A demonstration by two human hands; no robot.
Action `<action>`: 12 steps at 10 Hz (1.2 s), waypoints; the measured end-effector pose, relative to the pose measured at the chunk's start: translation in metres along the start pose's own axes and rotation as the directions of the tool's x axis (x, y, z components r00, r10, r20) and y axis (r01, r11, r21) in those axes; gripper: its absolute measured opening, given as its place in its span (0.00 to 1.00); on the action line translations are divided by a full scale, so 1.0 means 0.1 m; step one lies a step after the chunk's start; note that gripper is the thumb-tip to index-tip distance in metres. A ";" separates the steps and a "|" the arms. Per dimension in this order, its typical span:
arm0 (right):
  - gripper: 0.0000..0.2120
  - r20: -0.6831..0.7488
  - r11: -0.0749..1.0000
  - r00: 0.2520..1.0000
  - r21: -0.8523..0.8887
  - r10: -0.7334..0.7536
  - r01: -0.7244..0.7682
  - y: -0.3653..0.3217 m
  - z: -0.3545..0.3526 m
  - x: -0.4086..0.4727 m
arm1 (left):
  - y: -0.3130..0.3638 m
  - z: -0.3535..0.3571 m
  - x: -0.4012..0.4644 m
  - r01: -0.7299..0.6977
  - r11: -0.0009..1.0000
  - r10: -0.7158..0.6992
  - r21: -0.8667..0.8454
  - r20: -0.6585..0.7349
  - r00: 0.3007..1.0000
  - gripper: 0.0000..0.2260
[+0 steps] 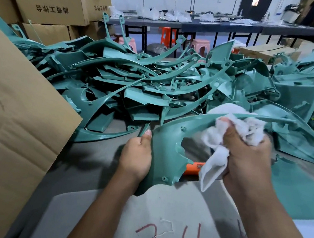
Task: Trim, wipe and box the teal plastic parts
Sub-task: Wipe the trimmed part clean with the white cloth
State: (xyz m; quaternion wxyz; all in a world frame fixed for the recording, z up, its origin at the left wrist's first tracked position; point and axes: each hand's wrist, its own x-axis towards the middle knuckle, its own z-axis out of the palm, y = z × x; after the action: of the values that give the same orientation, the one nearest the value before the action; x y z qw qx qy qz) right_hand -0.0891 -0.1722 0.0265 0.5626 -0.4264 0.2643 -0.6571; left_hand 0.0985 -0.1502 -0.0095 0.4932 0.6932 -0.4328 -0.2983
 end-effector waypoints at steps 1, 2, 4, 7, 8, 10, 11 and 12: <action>0.10 -0.044 0.996 0.998 0.068 -0.048 0.051 -0.01 -0.04 0.07 | -0.02 0.00 0.02 0.030 0.999 -0.030 -0.026 0.008 1.000 0.26; 0.08 -0.131 0.993 0.989 0.086 -0.074 0.085 0.11 -0.05 0.08 | -0.08 -0.03 0.07 0.104 0.991 -0.103 -0.084 0.017 0.995 0.26; 0.15 -0.315 0.857 0.861 -0.463 -0.398 0.226 0.22 -0.13 0.10 | -0.08 -0.12 0.07 0.292 0.948 -0.286 -0.127 0.065 0.956 0.25; 0.08 -0.387 0.934 0.877 -0.318 -0.284 0.162 0.21 -0.22 0.22 | -0.15 -0.43 0.21 0.233 0.969 -0.245 -0.080 -0.235 0.940 0.26; 0.10 -0.391 0.971 0.902 -0.212 -0.183 0.105 0.21 -0.20 0.23 | -0.09 -0.45 0.18 0.089 0.986 -0.032 0.141 -0.363 0.931 0.25; 0.15 0.357 0.214 0.923 -0.900 -0.140 0.381 0.31 -0.30 0.24 | -0.07 -0.62 0.17 -0.130 0.951 0.236 0.279 -0.390 0.890 0.24; 0.11 0.490 0.298 0.871 -0.838 0.039 0.458 0.30 -0.26 0.18 | -0.08 -0.69 0.16 -0.215 0.937 0.304 0.277 -0.338 0.891 0.23; 0.18 0.502 0.586 0.858 -0.729 0.107 0.353 0.20 -0.25 0.13 | -0.12 -0.76 0.19 -0.271 0.941 0.324 0.201 -0.315 0.892 0.22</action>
State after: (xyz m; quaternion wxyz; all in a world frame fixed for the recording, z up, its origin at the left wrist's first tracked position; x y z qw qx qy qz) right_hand -0.1006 -0.1925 0.0010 0.3086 -0.8037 0.3455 -0.3733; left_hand 0.1746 -0.1331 0.0048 0.5466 0.6952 -0.4629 -0.0596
